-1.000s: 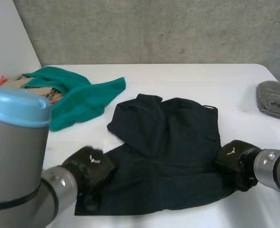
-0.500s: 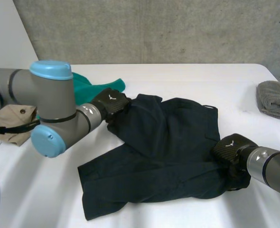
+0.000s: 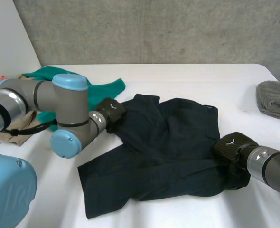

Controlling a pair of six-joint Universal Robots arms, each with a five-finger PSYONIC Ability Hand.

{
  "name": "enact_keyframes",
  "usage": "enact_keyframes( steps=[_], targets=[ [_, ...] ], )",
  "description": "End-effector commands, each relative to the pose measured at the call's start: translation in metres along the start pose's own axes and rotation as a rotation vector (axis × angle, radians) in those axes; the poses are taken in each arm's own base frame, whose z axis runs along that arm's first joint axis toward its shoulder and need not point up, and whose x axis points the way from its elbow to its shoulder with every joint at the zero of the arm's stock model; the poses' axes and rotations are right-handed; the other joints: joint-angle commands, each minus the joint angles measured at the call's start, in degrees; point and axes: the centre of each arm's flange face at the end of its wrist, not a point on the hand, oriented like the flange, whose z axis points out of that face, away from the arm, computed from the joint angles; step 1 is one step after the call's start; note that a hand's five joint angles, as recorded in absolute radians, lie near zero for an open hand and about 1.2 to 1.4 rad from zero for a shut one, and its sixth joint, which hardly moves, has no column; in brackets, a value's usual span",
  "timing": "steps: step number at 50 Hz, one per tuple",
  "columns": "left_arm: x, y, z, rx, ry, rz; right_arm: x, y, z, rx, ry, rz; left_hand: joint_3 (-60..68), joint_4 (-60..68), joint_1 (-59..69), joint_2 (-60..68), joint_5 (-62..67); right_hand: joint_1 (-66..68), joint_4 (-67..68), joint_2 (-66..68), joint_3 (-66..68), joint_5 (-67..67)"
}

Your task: Fold the laundry.

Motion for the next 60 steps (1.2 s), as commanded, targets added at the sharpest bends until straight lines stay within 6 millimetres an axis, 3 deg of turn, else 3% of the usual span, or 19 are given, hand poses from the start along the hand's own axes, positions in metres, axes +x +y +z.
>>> enact_keyframes(
  steps=[1, 6, 15, 16, 18, 19, 21, 26, 28, 30, 34, 38, 45, 52, 57, 60],
  targets=[
    [-0.006, 0.003, -0.019, -0.196, -0.178, 0.037, -0.001, -0.001, -0.003, 0.006, 0.001, -0.004, 12.3, 11.7, 14.5, 11.8, 13.8, 15.5, 11.7, 13.2, 11.7, 12.4],
    [-0.009, 0.013, -0.040, -0.410, -0.352, 0.085, -0.007, -0.004, -0.004, 0.015, -0.013, -0.018, 12.3, 11.7, 14.5, 11.8, 13.8, 15.5, 11.7, 13.2, 11.7, 12.4],
    [-0.001, -0.003, -0.048, -0.365, -0.281, 0.070, -0.010, -0.006, -0.008, 0.021, -0.008, -0.027, 12.3, 11.7, 14.5, 11.8, 13.8, 15.5, 11.7, 13.2, 11.7, 12.4],
    [-0.001, -0.007, -0.049, -0.355, -0.277, 0.058, -0.009, -0.007, -0.009, 0.024, -0.003, -0.025, 5.5, 4.9, 7.7, 5.0, 7.0, 15.5, 11.7, 13.2, 11.7, 12.4],
    [-0.001, -0.013, -0.054, -0.336, -0.276, 0.035, -0.008, -0.008, -0.010, 0.031, -0.001, -0.022, -25.4, -26.0, -23.1, -25.9, -23.8, 15.5, 11.7, 13.2, 11.7, 12.4],
    [-0.002, -0.021, -0.060, -0.314, -0.276, 0.015, -0.008, -0.009, -0.011, 0.035, 0.001, -0.018, -50.0, -50.6, -47.8, -50.5, -48.5, 15.5, 11.7, 13.2, 11.7, 12.4],
    [-0.003, -0.029, -0.067, -0.294, -0.282, -0.005, -0.008, -0.010, -0.012, 0.043, 0.003, -0.015, -57.7, -58.3, -55.5, -58.2, -56.2, 15.5, 11.7, 13.2, 11.7, 12.4],
    [-0.022, -0.051, -0.095, -0.232, -0.322, -0.074, -0.008, -0.018, -0.014, 0.092, 0.000, -0.005, -57.7, -58.3, -55.5, -58.2, -56.2, 15.5, 11.7, 13.2, 11.7, 12.4],
    [-0.028, -0.064, -0.122, -0.182, -0.318, -0.128, -0.009, -0.026, -0.017, 0.141, -0.003, 0.007, -57.7, -58.3, -55.4, -58.2, -56.1, 15.5, 11.7, 13.2, 11.7, 12.4],
    [-0.028, -0.069, -0.136, -0.158, -0.299, -0.152, -0.008, -0.031, -0.018, 0.168, 0.003, 0.021, -56.3, -56.9, -54.1, -56.8, -54.8, 15.5, 11.7, 13.2, 11.7, 12.4],
    [-0.019, -0.069, -0.165, -0.127, -0.220, -0.203, -0.002, -0.041, -0.019, 0.213, 0.023, 0.087, -51.3, -51.9, -49.0, -51.8, -49.7, 15.5, 11.7, 13.2, 11.7, 12.4],
    [0.004, -0.056, -0.188, -0.141, -0.078, -0.241, 0.009, -0.048, -0.020, 0.240, 0.036, 0.206, -47.1, -47.7, -44.8, -47.6, -45.5, 15.5, 11.7, 13.2, 11.7, 12.4],
    [0.031, -0.039, -0.196, -0.193, 0.043, -0.247, 0.027, -0.048, -0.024, 0.269, 0.074, 0.366, -46.6, -47.2, -44.3, -47.0, -45.0, 15.5, 11.7, 13.2, 11.7, 12.4],
    [0.052, -0.024, -0.177, -0.261, 0.080, -0.220, 0.040, -0.047, -0.029, 0.291, 0.082, 0.431, -36.0, -36.6, -33.7, -36.5, -34.5, 15.5, 11.7, 13.2, 11.7, 12.4],
    [0.074, -0.021, -0.173, -0.289, 0.124, -0.186, 0.048, -0.042, -0.029, 0.282, 0.095, 0.450, -18.0, -18.6, -15.8, -18.5, -16.5, 15.5, 11.7, 13.2, 11.7, 12.4],
    [0.078, -0.023, -0.175, -0.279, 0.113, -0.176, 0.043, -0.041, -0.030, 0.274, 0.065, 0.436, 0.7, 0.0, 2.9, 0.2, 2.2, 15.5, 11.7, 13.2, 11.7, 12.4]
  ],
)
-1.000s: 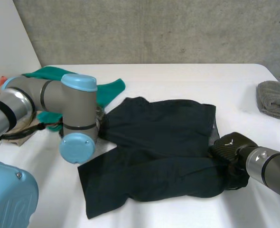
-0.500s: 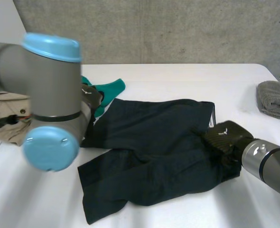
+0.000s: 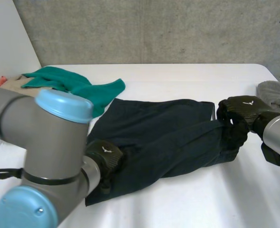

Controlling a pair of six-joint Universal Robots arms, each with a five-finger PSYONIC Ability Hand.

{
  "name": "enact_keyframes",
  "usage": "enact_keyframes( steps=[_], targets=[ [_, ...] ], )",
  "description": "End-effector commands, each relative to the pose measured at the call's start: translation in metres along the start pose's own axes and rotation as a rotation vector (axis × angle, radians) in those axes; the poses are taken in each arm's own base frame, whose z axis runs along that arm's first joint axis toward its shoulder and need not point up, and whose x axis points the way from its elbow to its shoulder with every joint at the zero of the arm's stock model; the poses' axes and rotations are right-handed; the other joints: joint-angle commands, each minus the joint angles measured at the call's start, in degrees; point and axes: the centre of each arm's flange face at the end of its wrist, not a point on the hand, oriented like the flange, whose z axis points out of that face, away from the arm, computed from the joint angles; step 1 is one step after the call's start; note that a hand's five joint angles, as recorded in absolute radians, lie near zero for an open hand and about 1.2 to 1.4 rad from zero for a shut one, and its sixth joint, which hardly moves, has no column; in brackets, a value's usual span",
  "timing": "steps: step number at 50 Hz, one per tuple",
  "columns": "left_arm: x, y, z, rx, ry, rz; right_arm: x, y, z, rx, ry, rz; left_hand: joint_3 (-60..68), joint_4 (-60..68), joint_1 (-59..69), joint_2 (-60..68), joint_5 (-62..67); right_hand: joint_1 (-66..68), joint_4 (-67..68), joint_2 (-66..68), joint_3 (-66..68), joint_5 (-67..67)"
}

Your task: Fold the laundry.

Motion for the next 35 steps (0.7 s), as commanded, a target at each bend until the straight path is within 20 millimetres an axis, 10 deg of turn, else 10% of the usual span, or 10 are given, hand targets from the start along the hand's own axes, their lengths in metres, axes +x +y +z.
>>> enact_keyframes(
  steps=[1, 7, 19, 35],
  targets=[
    [0.014, 0.001, 0.002, 0.002, -0.009, 0.027, -0.002, 0.007, -0.003, -0.036, -0.038, -0.017, 35.3, 35.2, 34.3, 35.2, 35.4, 15.5, 11.7, 13.2, 11.7, 12.1],
    [0.008, 0.005, 0.000, -0.026, -0.033, 0.028, -0.013, 0.019, -0.016, -0.147, -0.137, -0.140, 38.4, 38.3, 37.3, 38.3, 38.5, 15.5, 11.7, 13.2, 11.7, 12.1],
    [0.022, 0.032, -0.069, -0.149, 0.111, 0.224, -0.014, 0.044, -0.054, -0.444, -0.406, -0.536, 38.4, 38.3, 37.3, 38.3, 38.5, 15.5, 11.7, 13.2, 11.7, 12.1],
    [-0.063, -0.082, 0.027, 0.214, -0.308, 0.048, 0.005, 0.012, 0.054, -0.068, -0.036, -0.329, 38.4, 38.3, 37.3, 38.3, 38.5, 15.5, 11.7, 13.2, 11.7, 12.1]
  ],
)
